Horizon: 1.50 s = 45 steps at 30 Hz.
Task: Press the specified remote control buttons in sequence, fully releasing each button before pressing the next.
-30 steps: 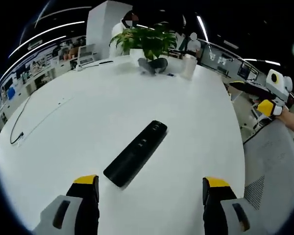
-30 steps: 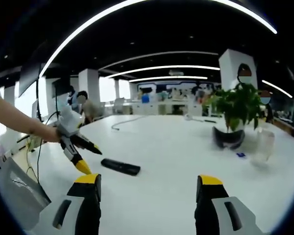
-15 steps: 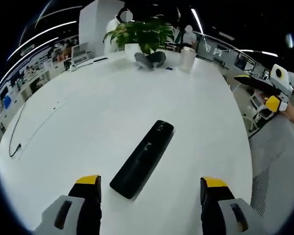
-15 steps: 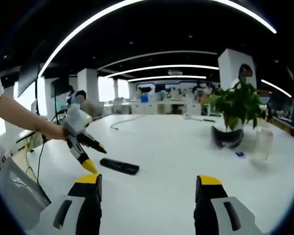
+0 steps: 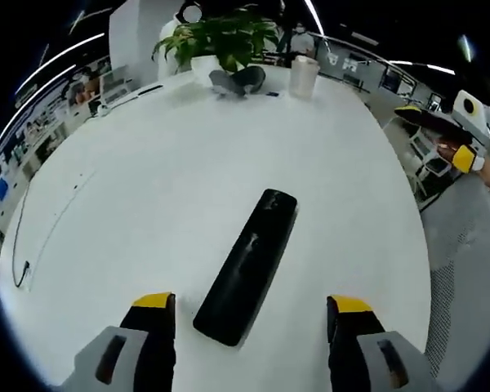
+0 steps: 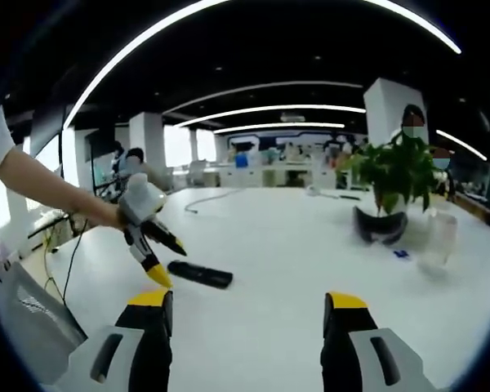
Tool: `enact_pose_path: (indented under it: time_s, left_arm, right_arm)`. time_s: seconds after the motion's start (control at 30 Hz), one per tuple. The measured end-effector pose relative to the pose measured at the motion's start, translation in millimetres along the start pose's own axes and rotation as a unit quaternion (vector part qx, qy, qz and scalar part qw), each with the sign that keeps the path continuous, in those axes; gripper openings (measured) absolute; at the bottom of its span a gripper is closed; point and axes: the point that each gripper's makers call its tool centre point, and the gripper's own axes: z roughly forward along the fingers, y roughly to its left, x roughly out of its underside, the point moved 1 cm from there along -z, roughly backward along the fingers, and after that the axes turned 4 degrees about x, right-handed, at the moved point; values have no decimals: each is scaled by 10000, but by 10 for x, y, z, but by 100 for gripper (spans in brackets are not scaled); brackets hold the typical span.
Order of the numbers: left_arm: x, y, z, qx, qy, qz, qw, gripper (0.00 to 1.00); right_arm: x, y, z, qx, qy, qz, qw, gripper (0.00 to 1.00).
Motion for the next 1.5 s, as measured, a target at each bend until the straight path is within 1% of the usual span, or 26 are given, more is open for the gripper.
enact_pose_path:
  time_s: [0.13,0.27,0.37,0.6,0.8,0.83,0.9,0.93,1.03,1.13,1.2,1.3,1.4,1.47,1.5]
  left_arm:
    - [-57,34,45,39,24,43,10000,76]
    - [-59,48,109,85,176,167,9997,75]
    - [-66,42,150,135,306,346,9988,74]
    - [-105,69,204,178,503,656,9964,72]
    - [-141,103,221,205,552,754,9954,70]
    - [-146,104,221,214,556,775,9952,68]
    - [-160,99,224,243,537,850,9946,60]
    - [-164,94,224,255,544,870,9944,57]
    - [-166,60,230,337,595,1024,9924,53]
    - [-175,49,233,363,616,1092,9914,48]
    - [-178,46,231,385,633,1146,9906,43]
    - [-185,53,229,386,648,1166,9903,40]
    - [-184,66,227,395,673,1215,9895,30]
    - [-182,63,232,384,682,1232,9893,28]
    - [-180,55,232,394,692,1262,9888,25]
  right_arm:
    - [8,-1,10,-3,39,-19,10000,73]
    - [16,0,21,-9,72,-43,10000,72]
    - [26,-3,30,-8,103,-90,9999,72]
    - [45,4,46,-38,153,-129,9998,71]
    - [54,-1,49,-41,170,-148,9997,70]
    - [54,-3,50,-40,169,-145,9997,70]
    - [56,-2,48,-39,171,-140,9997,70]
    - [56,0,48,-40,171,-139,9997,70]
    - [63,4,49,-47,184,-145,9997,69]
    - [64,7,49,-56,186,-155,9997,69]
    - [66,7,49,-58,188,-153,9997,69]
    - [63,6,48,-60,178,-134,9997,69]
    - [65,6,47,-63,179,-131,9997,68]
    - [67,9,47,-69,183,-134,9997,68]
    - [67,10,48,-71,182,-137,9997,68]
